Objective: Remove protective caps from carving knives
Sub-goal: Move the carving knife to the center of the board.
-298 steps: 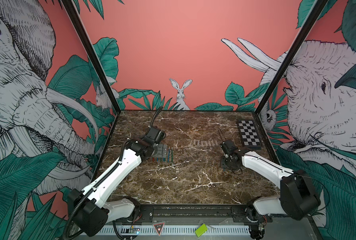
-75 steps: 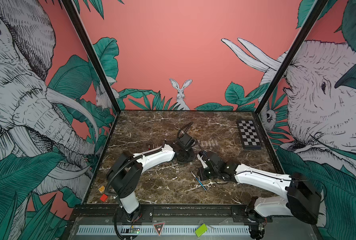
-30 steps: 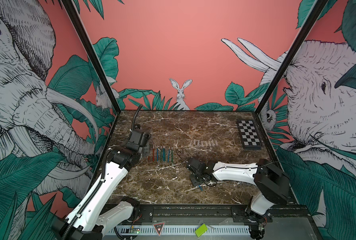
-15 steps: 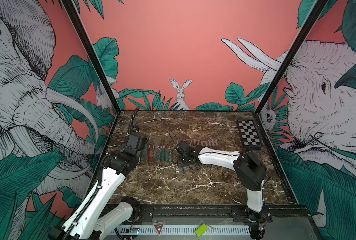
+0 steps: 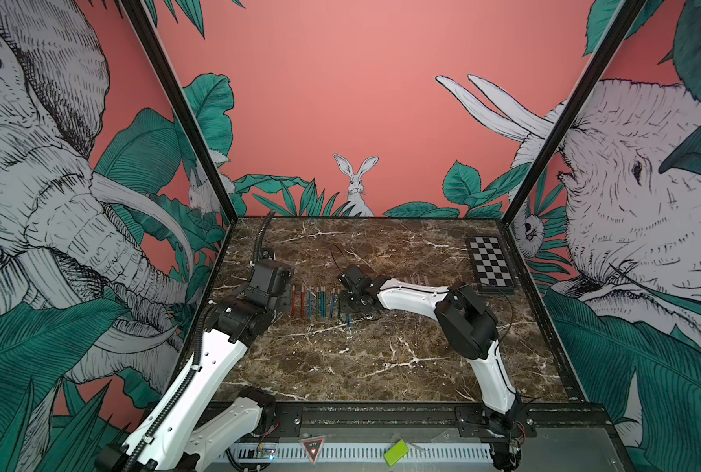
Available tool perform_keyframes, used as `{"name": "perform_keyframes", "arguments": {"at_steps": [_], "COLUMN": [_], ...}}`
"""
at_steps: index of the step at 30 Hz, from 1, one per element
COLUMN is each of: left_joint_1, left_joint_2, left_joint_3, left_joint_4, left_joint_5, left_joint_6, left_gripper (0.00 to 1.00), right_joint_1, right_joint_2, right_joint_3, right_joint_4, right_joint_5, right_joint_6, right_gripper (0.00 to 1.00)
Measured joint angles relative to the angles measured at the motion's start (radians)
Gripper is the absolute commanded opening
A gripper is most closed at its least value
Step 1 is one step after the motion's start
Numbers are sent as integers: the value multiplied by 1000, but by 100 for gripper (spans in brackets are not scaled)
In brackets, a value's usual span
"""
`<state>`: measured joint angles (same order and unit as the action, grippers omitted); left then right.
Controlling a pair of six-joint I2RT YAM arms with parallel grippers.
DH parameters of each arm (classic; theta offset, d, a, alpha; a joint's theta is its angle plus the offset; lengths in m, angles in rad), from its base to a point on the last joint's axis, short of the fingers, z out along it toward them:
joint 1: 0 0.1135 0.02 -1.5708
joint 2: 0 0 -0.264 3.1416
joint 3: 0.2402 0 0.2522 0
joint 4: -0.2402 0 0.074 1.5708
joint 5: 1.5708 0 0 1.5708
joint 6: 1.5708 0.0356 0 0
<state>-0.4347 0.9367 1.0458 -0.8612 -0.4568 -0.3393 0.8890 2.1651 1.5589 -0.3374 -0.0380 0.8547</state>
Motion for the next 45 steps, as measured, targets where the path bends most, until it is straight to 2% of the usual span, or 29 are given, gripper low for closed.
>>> {"name": "perform_keyframes", "arguments": {"at_steps": [16, 25, 36, 41, 45], "left_joint_1": [0, 0, 0, 0, 0], "left_joint_2": [4, 6, 21, 41, 90], "left_joint_3": [-2, -2, -2, -3, 2], "left_joint_4": [0, 0, 1, 14, 25], "left_joint_5": [0, 2, 8, 30, 95], "left_joint_6": [0, 2, 11, 16, 14], "left_gripper": [0, 0, 0, 0, 0], "right_joint_1": [-21, -24, -42, -54, -63], "right_joint_2": [37, 39, 5, -87, -277], "right_joint_3": [42, 45, 45, 53, -9], "right_joint_4": [15, 21, -33, -90, -95], "right_joint_5": [-11, -11, -2, -5, -4], "right_joint_6": [25, 32, -12, -75, -129], "right_gripper": [0, 23, 36, 41, 51]}}
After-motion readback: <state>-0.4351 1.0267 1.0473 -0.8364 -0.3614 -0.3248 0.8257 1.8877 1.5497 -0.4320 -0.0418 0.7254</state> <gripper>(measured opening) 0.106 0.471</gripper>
